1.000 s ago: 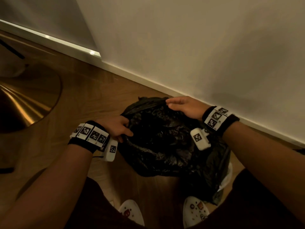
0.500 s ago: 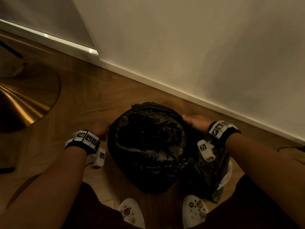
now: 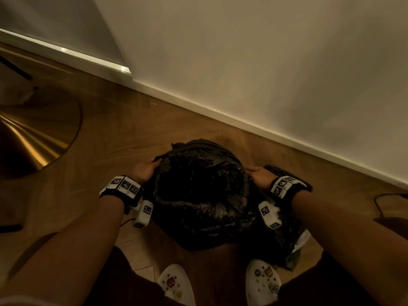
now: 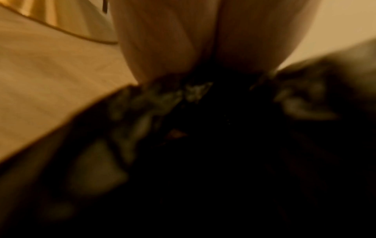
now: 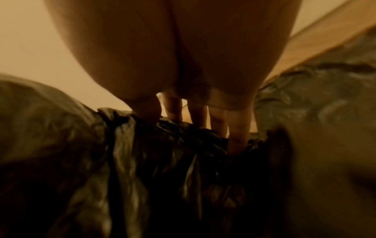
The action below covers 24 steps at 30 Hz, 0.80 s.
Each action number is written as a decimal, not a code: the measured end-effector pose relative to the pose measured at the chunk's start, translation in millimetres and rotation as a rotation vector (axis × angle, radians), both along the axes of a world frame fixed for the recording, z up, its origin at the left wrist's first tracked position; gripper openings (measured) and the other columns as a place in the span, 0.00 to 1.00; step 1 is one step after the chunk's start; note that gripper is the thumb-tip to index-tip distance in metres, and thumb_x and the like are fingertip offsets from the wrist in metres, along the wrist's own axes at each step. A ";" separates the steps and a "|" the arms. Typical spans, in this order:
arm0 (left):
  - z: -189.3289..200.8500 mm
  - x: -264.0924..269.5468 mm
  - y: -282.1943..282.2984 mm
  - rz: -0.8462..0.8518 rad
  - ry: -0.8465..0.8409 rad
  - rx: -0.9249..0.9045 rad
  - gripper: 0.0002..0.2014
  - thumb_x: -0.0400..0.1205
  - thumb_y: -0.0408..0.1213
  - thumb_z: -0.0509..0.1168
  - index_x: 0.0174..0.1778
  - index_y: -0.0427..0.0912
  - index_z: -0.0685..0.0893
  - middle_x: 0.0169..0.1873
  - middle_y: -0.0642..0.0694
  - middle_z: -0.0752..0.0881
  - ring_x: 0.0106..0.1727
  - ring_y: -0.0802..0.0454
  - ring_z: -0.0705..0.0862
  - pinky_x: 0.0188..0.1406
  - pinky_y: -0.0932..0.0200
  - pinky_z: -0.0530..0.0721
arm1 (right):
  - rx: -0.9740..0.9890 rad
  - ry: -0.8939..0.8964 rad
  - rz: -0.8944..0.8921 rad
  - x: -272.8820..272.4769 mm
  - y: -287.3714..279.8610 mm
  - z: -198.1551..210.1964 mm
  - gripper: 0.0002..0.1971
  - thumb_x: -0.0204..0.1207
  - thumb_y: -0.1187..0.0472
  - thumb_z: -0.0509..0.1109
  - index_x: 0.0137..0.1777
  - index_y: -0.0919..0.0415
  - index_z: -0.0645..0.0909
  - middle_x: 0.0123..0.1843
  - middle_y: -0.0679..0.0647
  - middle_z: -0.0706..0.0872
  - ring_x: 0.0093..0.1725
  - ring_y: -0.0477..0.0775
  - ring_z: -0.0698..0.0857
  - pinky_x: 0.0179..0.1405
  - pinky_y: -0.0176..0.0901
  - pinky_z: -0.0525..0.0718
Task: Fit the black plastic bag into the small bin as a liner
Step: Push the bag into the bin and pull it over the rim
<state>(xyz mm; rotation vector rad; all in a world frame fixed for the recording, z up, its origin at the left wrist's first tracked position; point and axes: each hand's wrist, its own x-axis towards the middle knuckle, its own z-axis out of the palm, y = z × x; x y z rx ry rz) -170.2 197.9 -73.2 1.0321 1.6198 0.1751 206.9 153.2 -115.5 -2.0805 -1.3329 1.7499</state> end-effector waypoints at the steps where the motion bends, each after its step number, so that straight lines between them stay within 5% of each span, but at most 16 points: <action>1: -6.1 0.0 -0.2 -0.042 0.079 -0.019 0.19 0.89 0.39 0.55 0.76 0.44 0.75 0.75 0.40 0.76 0.72 0.37 0.77 0.68 0.53 0.73 | 0.008 -0.005 -0.019 -1.9 -0.5 -0.5 0.19 0.86 0.51 0.63 0.70 0.57 0.83 0.70 0.53 0.85 0.68 0.54 0.83 0.75 0.48 0.75; 3: 1.6 3.0 -8.8 -0.117 0.130 -0.130 0.15 0.90 0.40 0.53 0.69 0.43 0.77 0.78 0.43 0.71 0.72 0.41 0.76 0.73 0.52 0.71 | 0.032 -0.004 -0.081 -6.3 -1.8 6.2 0.17 0.86 0.51 0.63 0.66 0.57 0.85 0.65 0.52 0.87 0.63 0.53 0.84 0.67 0.44 0.76; 6: 14.8 8.3 -25.5 -0.525 0.349 -0.077 0.26 0.90 0.39 0.52 0.83 0.45 0.53 0.81 0.50 0.61 0.78 0.47 0.69 0.67 0.62 0.66 | 0.107 -0.152 -0.163 -1.0 -6.4 8.7 0.18 0.85 0.50 0.63 0.67 0.59 0.85 0.61 0.52 0.86 0.65 0.56 0.83 0.60 0.39 0.73; 7: 23.5 6.9 -28.0 -0.450 0.394 -0.085 0.29 0.89 0.39 0.54 0.85 0.41 0.49 0.81 0.51 0.58 0.79 0.46 0.69 0.67 0.61 0.67 | 0.097 -0.227 -0.157 2.9 -8.9 10.0 0.21 0.84 0.49 0.64 0.69 0.61 0.83 0.65 0.55 0.85 0.67 0.58 0.82 0.63 0.41 0.74; 9: 13.4 -6.5 -26.9 -0.320 0.342 -0.137 0.28 0.89 0.41 0.56 0.83 0.35 0.58 0.81 0.41 0.66 0.78 0.40 0.71 0.61 0.54 0.75 | -0.054 -0.279 -0.146 12.3 -14.1 10.3 0.29 0.81 0.43 0.66 0.74 0.64 0.78 0.72 0.61 0.82 0.68 0.62 0.82 0.70 0.48 0.78; 11: -2.9 -24.7 -23.7 -0.356 0.413 -0.050 0.27 0.88 0.45 0.57 0.82 0.38 0.63 0.79 0.38 0.70 0.74 0.38 0.75 0.51 0.53 0.81 | -0.275 -0.035 -0.240 15.6 -20.2 13.8 0.32 0.80 0.42 0.67 0.75 0.66 0.77 0.69 0.63 0.84 0.62 0.64 0.85 0.67 0.53 0.82; 14: -15.1 -47.0 -27.1 -0.855 0.734 -0.106 0.32 0.85 0.56 0.56 0.85 0.56 0.55 0.77 0.50 0.71 0.63 0.46 0.81 0.59 0.53 0.83 | -0.365 0.363 -0.389 4.9 -27.8 21.8 0.28 0.84 0.43 0.61 0.72 0.65 0.79 0.63 0.62 0.88 0.57 0.62 0.87 0.60 0.51 0.84; 16: -3.9 -38.5 -40.4 -0.980 0.812 -0.092 0.27 0.87 0.53 0.53 0.83 0.54 0.60 0.74 0.47 0.75 0.63 0.45 0.81 0.64 0.53 0.82 | -0.306 0.466 -0.414 -1.9 -27.7 23.1 0.31 0.84 0.38 0.56 0.74 0.62 0.76 0.67 0.59 0.85 0.64 0.59 0.84 0.67 0.51 0.80; 18: 16.8 -9.4 -41.3 -0.867 0.745 0.051 0.23 0.90 0.45 0.51 0.82 0.48 0.62 0.77 0.44 0.71 0.71 0.43 0.77 0.65 0.54 0.76 | -0.292 0.534 -0.391 -2.6 -24.9 21.3 0.37 0.80 0.31 0.57 0.78 0.57 0.74 0.74 0.58 0.81 0.72 0.59 0.81 0.78 0.56 0.71; 21: 31.6 -1.2 -7.8 -0.380 0.577 0.104 0.20 0.91 0.37 0.49 0.77 0.34 0.71 0.76 0.34 0.73 0.71 0.36 0.76 0.68 0.49 0.72 | -0.344 0.545 -0.296 -1.9 -22.0 26.4 0.37 0.71 0.26 0.66 0.72 0.50 0.78 0.71 0.53 0.84 0.71 0.57 0.82 0.75 0.55 0.75; 24: 33.9 -10.9 2.4 -0.267 0.275 0.175 0.20 0.84 0.54 0.60 0.66 0.46 0.82 0.64 0.42 0.84 0.61 0.41 0.83 0.65 0.45 0.78 | -0.294 0.377 -0.069 -7.6 -20.9 29.9 0.35 0.71 0.34 0.73 0.75 0.49 0.75 0.72 0.50 0.83 0.70 0.52 0.82 0.74 0.51 0.77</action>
